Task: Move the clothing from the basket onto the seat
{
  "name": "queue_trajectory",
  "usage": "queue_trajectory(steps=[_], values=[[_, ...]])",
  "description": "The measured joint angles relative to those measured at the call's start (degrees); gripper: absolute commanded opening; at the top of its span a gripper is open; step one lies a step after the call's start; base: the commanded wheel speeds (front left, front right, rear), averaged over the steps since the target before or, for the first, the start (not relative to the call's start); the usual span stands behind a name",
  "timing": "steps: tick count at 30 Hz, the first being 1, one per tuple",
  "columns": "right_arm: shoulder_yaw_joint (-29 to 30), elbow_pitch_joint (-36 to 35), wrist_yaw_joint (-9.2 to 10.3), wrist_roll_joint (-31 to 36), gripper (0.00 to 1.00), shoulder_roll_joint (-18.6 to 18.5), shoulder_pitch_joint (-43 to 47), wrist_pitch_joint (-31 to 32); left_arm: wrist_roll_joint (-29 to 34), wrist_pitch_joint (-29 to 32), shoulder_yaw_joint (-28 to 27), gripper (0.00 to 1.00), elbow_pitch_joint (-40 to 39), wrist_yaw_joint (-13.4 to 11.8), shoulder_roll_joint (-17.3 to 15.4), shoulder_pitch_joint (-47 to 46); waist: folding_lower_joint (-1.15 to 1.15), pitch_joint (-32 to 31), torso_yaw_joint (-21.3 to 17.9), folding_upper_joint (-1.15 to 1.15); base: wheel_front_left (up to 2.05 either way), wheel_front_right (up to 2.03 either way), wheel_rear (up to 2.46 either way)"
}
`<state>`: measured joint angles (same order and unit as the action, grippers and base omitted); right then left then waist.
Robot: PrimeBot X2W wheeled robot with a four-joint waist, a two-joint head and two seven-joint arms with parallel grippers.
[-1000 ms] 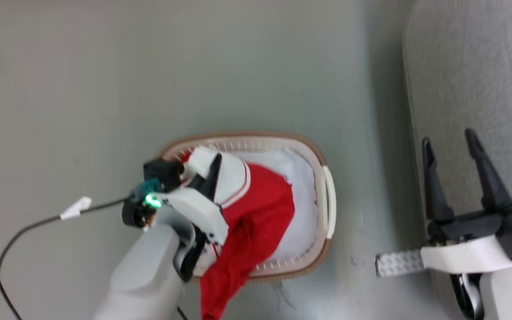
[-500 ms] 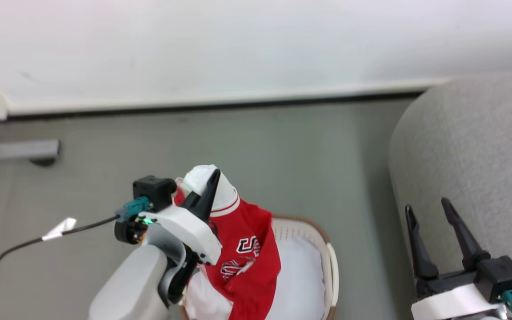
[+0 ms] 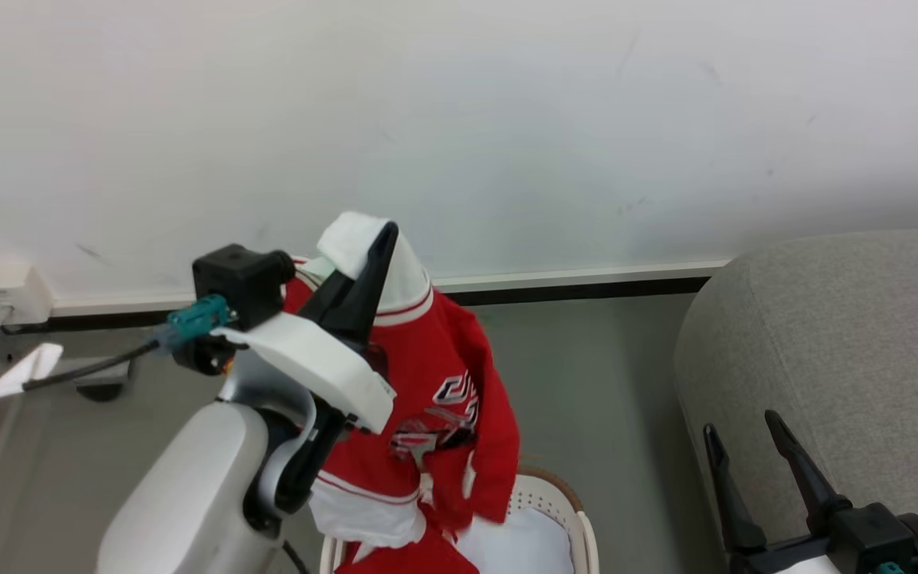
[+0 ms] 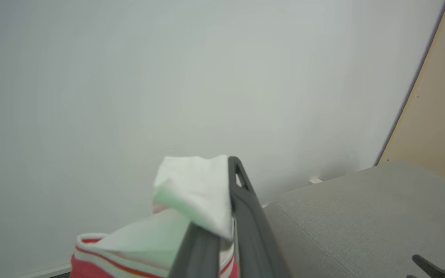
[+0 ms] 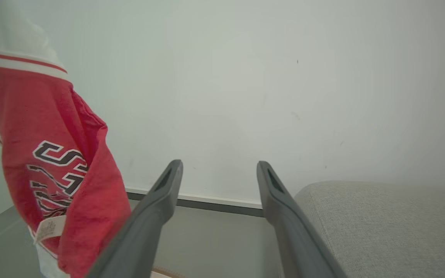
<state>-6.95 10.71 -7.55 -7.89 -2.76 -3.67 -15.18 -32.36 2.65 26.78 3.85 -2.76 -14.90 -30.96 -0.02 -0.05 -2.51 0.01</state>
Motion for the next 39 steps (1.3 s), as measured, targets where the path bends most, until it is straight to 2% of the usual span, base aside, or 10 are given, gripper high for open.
queue_trajectory(steps=[7, 12, 18, 25, 30, 35, 39], values=[[-2.07, -0.65, 0.00, 0.51, 1.00, -0.05, -0.19, 0.00, 0.08, 3.18, 0.18, 0.00, -5.05, -1.34, 0.16, -2.99, 0.01, -1.00, -0.87, 0.00, 0.00, 0.00, 0.00], [-5.12, -1.74, 0.00, 0.91, 1.00, -1.47, -2.09, 0.00, 0.08, 4.67, 0.89, 0.00, -6.28, -1.40, 0.96, -5.61, 0.01, -0.87, -1.40, 0.00, 0.00, 0.00, 0.00], [-12.16, -1.97, 0.00, 0.20, 1.00, -4.45, -6.21, 0.74, 0.15, 5.49, 2.00, 0.00, -6.47, -1.59, 2.25, -7.35, 0.02, -1.02, -1.44, -0.01, 0.00, 0.00, 0.00], [-22.92, -2.61, -0.01, -3.28, 1.00, -6.78, -13.24, 6.57, 0.15, 5.65, 3.59, 0.00, -6.80, -1.72, 3.64, -7.51, 0.02, -1.61, -0.78, -0.01, 0.00, 0.00, 0.00], [-29.62, 1.60, 0.00, -4.11, 1.00, -7.11, -20.42, 8.75, -0.02, 5.98, 5.16, 0.00, -6.98, -1.20, 4.90, -7.60, 0.02, -1.62, -0.20, -0.01, 0.00, 0.00, 0.00], [-36.01, 9.34, -0.01, -6.08, 1.00, -6.92, -28.21, 8.05, -0.66, 6.32, 6.82, 0.00, -6.17, -0.29, 6.32, -7.91, 0.03, -1.80, 0.97, 0.00, 0.00, 0.00, 0.00], [-39.62, 12.92, -0.01, -8.57, 1.00, -7.73, -33.01, 6.81, -0.99, 6.30, 7.59, 0.00, -5.27, 0.11, 7.03, -8.04, 0.03, -2.24, 2.16, -0.01, 0.00, 0.00, 0.00]])
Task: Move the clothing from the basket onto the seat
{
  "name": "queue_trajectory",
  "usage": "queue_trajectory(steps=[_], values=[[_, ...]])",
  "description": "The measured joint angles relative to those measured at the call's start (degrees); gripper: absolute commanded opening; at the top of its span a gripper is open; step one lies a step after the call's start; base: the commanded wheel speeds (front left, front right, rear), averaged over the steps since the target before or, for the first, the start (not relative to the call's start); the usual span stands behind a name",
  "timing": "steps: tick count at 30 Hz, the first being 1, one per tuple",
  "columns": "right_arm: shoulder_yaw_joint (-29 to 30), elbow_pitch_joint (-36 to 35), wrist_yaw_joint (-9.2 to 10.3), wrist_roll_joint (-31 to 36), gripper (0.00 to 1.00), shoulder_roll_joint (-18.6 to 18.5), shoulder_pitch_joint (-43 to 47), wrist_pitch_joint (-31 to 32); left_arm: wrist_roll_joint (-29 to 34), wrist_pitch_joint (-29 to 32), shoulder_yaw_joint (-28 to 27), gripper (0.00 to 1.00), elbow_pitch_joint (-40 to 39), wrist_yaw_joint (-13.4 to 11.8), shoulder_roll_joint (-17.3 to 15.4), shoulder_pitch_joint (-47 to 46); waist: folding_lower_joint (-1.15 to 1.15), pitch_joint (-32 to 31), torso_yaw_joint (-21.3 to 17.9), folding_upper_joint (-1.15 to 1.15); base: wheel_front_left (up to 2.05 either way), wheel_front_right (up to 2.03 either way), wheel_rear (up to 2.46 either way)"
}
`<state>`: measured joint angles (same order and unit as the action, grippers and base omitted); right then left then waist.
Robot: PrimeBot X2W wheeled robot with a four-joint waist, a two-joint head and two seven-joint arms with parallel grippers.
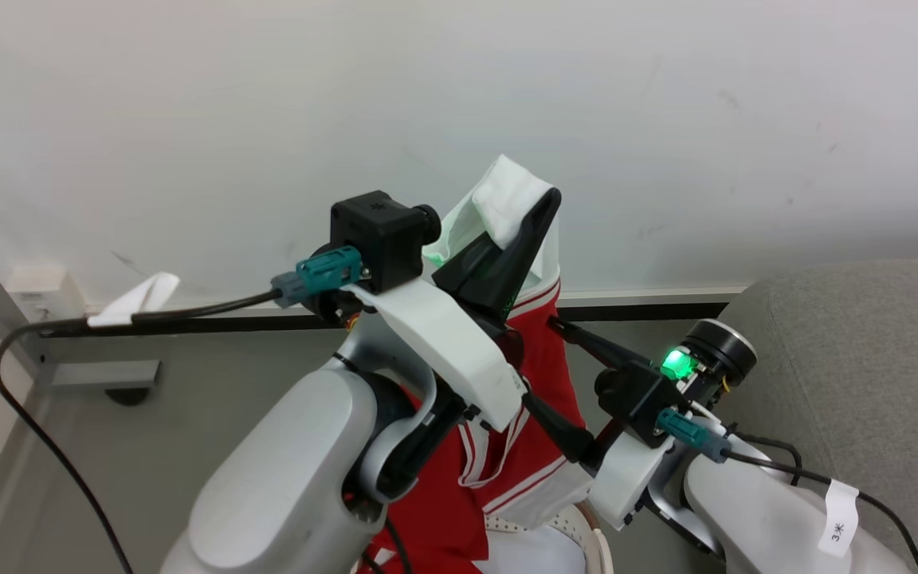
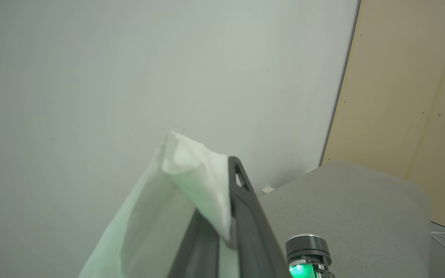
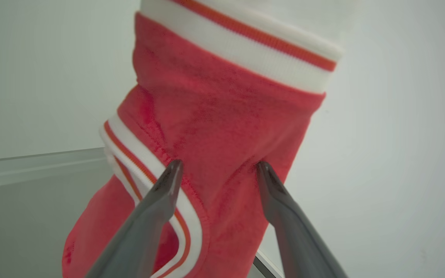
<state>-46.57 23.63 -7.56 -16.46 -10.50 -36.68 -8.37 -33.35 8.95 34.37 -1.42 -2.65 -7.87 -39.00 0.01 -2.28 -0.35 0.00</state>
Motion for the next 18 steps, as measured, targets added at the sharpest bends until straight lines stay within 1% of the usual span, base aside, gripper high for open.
queue_trajectory(steps=[6, 13, 18], values=[[-3.45, 2.91, 0.00, -3.89, 1.00, -2.29, -3.97, -1.29, -0.30, -0.45, -0.02, 0.00, 0.75, 0.08, 0.18, -0.14, 0.00, -0.44, 0.83, 0.00, 0.00, 0.00, 0.00], [-5.05, 4.90, 0.00, -5.78, 1.00, -3.64, -5.67, -2.68, -0.53, -0.48, 0.21, 0.00, 1.23, 0.09, -0.04, -0.09, 0.00, -0.78, 0.80, 0.00, 0.00, 0.00, 0.00], [-9.57, 4.30, 0.00, -8.98, 1.00, -5.69, -6.93, -3.04, -1.07, -0.31, 0.85, 0.00, 1.42, 0.19, -0.03, 0.54, 0.00, -1.55, 0.92, 0.00, 0.00, 0.00, 0.00]])
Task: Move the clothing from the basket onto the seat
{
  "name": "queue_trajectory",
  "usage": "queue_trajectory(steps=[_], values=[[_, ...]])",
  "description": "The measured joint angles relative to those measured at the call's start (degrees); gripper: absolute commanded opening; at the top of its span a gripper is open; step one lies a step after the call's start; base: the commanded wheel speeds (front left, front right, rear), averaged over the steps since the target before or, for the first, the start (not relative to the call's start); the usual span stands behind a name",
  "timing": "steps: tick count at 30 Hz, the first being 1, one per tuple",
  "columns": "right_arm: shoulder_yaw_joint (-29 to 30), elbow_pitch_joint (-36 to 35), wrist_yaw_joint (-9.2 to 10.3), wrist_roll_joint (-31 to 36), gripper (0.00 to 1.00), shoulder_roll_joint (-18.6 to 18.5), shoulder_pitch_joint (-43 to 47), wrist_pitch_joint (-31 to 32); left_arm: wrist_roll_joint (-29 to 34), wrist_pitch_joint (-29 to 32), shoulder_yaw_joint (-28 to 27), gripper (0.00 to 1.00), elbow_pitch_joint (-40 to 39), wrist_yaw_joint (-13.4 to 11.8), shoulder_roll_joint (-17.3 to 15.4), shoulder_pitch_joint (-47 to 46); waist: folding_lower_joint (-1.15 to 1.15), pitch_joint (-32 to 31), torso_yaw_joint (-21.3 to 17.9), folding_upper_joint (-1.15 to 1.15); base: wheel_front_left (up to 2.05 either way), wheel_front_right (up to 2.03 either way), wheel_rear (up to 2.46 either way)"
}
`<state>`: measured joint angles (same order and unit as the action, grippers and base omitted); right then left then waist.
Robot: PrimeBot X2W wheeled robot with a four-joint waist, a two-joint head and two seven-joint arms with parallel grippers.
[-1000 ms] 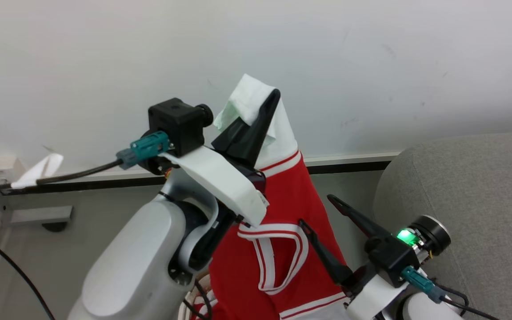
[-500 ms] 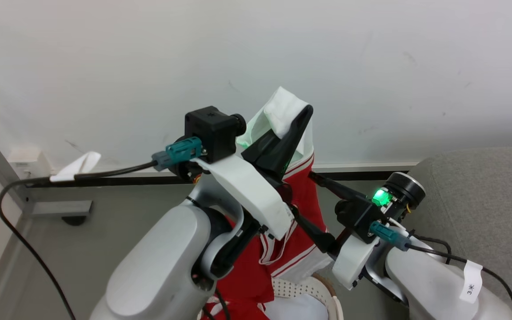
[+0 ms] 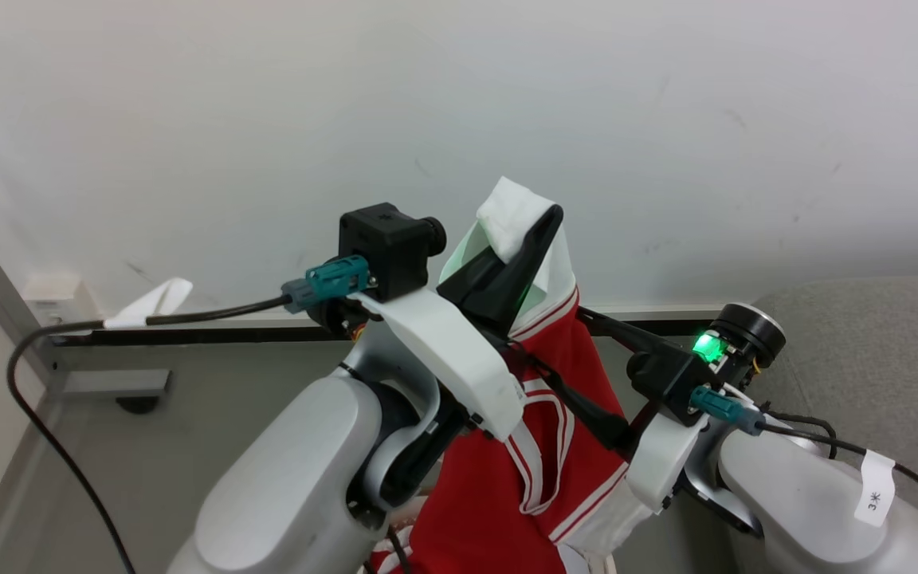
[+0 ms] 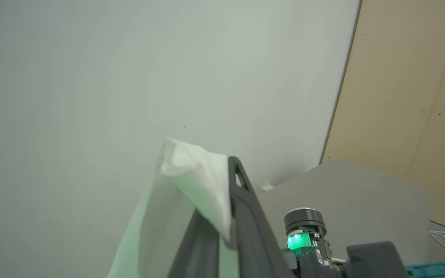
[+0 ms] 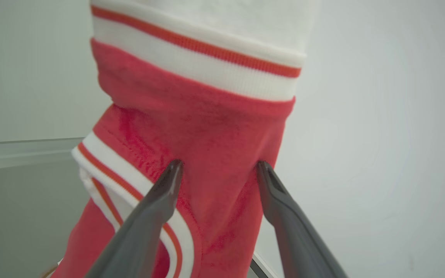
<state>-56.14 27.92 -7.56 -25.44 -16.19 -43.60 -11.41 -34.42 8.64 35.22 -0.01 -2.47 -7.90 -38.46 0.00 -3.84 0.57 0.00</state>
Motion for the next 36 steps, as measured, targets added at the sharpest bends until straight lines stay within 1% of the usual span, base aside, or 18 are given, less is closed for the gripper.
queue_trajectory(steps=[2, 6, 11, 16, 20, 21, 22, 26, 30, 33, 34, 35, 36], values=[[-1.68, -0.67, 0.00, -2.97, 1.00, -1.21, -0.86, 0.05, -0.43, 0.19, 0.31, 0.00, 0.07, 0.14, 0.12, 0.07, 0.00, -0.22, 0.24, 0.00, 0.00, 0.00, 0.00], [-5.58, -2.33, 0.00, -6.89, 1.00, -3.94, -3.57, 0.33, -1.08, 0.29, 0.55, 0.00, 0.15, 0.15, 0.34, 0.29, 0.00, -0.65, 0.68, 0.00, 0.00, 0.00, 0.00], [-8.94, -3.47, 0.00, -11.09, 1.00, -6.13, -6.17, -0.07, -1.52, 0.35, 0.80, 0.00, 0.21, 0.27, 0.42, 0.61, 0.00, -1.04, 1.19, 0.00, 0.00, 0.00, 0.00], [-13.89, -4.94, 0.00, -16.33, 1.00, -6.06, -8.12, -1.16, -2.14, 0.45, 1.04, 0.00, 0.09, 0.44, 0.55, 0.74, 0.00, -1.05, 1.30, 0.00, 0.00, 0.00, 0.00], [-15.96, -3.43, 0.00, -18.38, 1.00, -5.47, -9.22, -1.63, -2.47, 0.60, 1.34, 0.00, -0.01, 0.60, 0.67, 0.75, 0.00, -0.97, 1.34, 0.00, 0.00, 0.00, 0.00], [-16.15, -2.75, 0.00, -19.03, 0.35, -5.20, -9.23, -1.79, -2.48, 0.60, 1.37, 0.00, -0.03, 0.60, 0.71, 0.75, 0.00, -0.95, 1.40, 0.00, 0.00, 0.00, 0.00], [-16.37, -2.20, 0.00, -20.17, 0.00, -4.91, -9.22, -1.88, -2.49, 0.59, 1.37, 0.00, -0.03, 0.60, 0.74, 0.75, 0.00, -0.93, 1.51, 0.00, 0.00, 0.00, 0.00], [-16.91, -1.15, 0.00, -22.99, 0.00, -3.88, -8.75, -2.31, -2.65, 0.51, 1.14, 0.00, 0.08, 0.44, 0.62, 0.75, 0.00, -0.96, 1.88, 0.00, 0.00, 0.00, 0.00], [-17.04, -0.44, 0.00, -27.48, 0.00, -3.69, -7.09, -2.89, -2.66, 0.42, 1.02, 0.00, 0.30, 0.11, 0.34, 0.97, 0.00, -0.94, 2.10, 0.00, 0.00, 0.00, 0.00], [-16.01, -0.42, 0.00, -30.17, 0.00, -3.56, -6.97, -3.30, -2.38, -0.15, 0.70, 0.00, 0.83, -0.31, -0.20, 1.02, 0.00, -0.79, 2.09, 0.00, 0.00, 0.00, 0.00], [-15.50, -0.44, 0.00, -30.89, 0.00, -3.60, -6.97, -3.34, -2.12, -0.26, 0.65, 0.07, 1.10, -0.58, -0.40, 1.02, 0.00, -0.73, 2.08, 0.00, 0.00, 0.00, 0.00], [-14.92, -0.48, 0.00, -31.43, 0.00, -3.64, -6.95, -3.37, -1.94, -0.71, 0.62, 0.23, 1.43, -0.58, -0.57, 1.09, -0.01, -0.66, 2.06, 0.00, 0.00, 0.00, 0.00], [-14.26, -0.54, 0.00, -31.85, 0.00, -3.68, -6.94, -3.38, -1.86, -1.07, 0.63, 0.44, 1.77, -0.58, -0.74, 1.23, -0.01, -0.59, 2.03, 0.00, 0.00, 0.00, 0.00]])
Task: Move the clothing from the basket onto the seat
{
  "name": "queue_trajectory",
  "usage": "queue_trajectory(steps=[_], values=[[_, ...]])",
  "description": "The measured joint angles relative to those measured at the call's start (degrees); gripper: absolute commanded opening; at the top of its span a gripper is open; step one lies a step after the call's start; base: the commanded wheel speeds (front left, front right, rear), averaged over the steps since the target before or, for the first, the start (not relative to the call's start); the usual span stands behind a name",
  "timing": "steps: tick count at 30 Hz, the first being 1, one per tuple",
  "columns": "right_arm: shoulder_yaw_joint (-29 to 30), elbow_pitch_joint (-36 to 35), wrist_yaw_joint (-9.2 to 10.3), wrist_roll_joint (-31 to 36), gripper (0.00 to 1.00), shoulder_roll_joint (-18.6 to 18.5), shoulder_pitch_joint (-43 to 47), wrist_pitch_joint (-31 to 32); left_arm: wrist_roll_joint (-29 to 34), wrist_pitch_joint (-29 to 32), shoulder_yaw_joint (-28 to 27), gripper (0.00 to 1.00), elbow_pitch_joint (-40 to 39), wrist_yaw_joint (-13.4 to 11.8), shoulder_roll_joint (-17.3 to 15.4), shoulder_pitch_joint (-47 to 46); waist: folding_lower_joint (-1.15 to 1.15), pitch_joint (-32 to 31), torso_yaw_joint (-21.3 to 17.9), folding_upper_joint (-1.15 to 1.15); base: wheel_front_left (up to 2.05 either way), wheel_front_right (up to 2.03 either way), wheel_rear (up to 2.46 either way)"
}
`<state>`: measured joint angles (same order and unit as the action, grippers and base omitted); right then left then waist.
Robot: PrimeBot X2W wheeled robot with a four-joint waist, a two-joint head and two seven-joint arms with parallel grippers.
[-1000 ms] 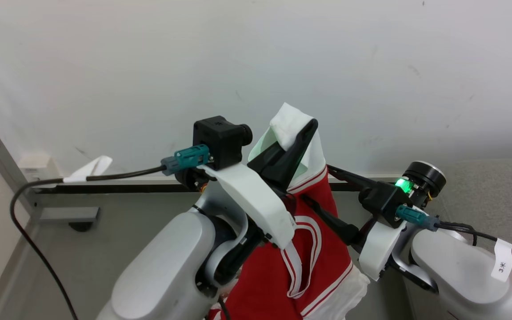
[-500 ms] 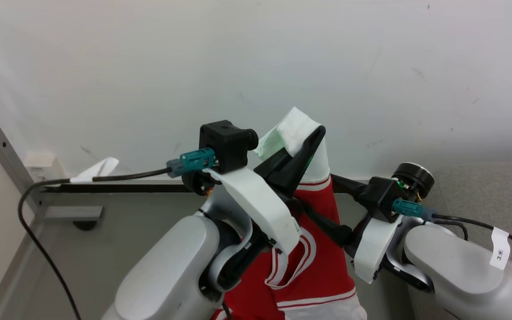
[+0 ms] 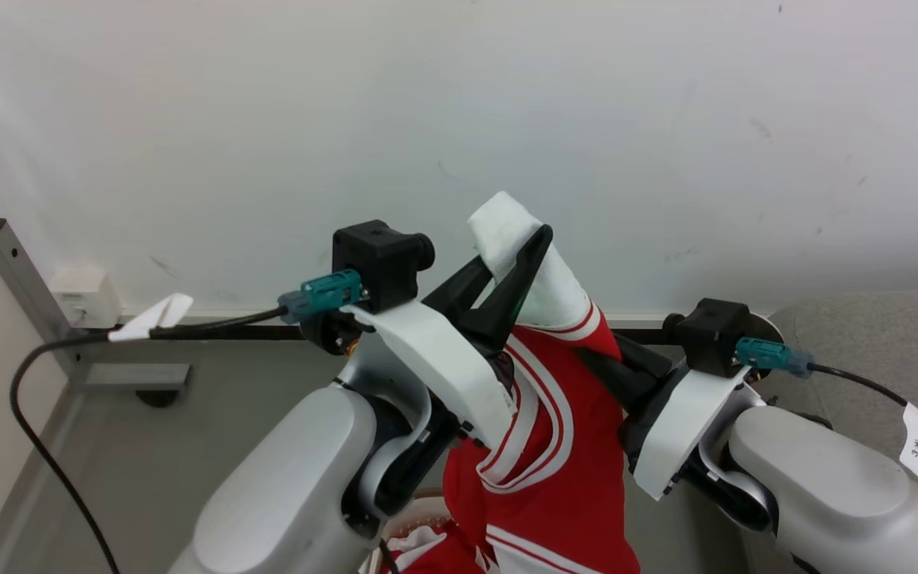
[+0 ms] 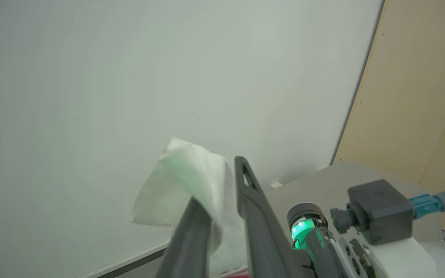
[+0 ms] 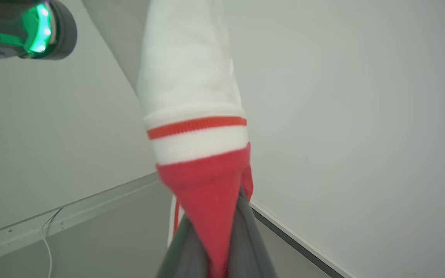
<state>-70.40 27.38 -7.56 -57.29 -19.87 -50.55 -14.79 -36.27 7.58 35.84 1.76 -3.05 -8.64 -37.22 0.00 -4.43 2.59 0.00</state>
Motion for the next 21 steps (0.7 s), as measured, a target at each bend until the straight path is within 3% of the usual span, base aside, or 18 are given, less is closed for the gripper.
queue_trajectory(steps=[1, 2, 21], values=[[0.68, -0.11, 0.00, -0.24, 0.00, -0.10, 0.01, -0.05, 0.14, -0.20, 0.04, 0.76, 0.35, -0.01, -0.13, 0.19, 0.00, 0.07, -0.04, 0.00, 0.00, 0.00, 0.00], [1.67, -0.33, 0.00, -0.32, 0.00, -0.24, 0.02, -0.18, 0.42, -0.63, 0.12, 1.00, 0.70, -0.02, -0.22, 0.40, 0.00, 0.13, -0.09, 0.00, 0.00, 0.00, 0.00], [16.50, -0.41, 0.01, 3.45, 0.00, -4.26, 4.33, -0.25, 0.90, -6.04, 1.85, 1.00, 6.66, 0.70, -1.24, 5.61, 0.00, 2.06, -2.89, 0.00, 0.00, 0.00, 0.00]])
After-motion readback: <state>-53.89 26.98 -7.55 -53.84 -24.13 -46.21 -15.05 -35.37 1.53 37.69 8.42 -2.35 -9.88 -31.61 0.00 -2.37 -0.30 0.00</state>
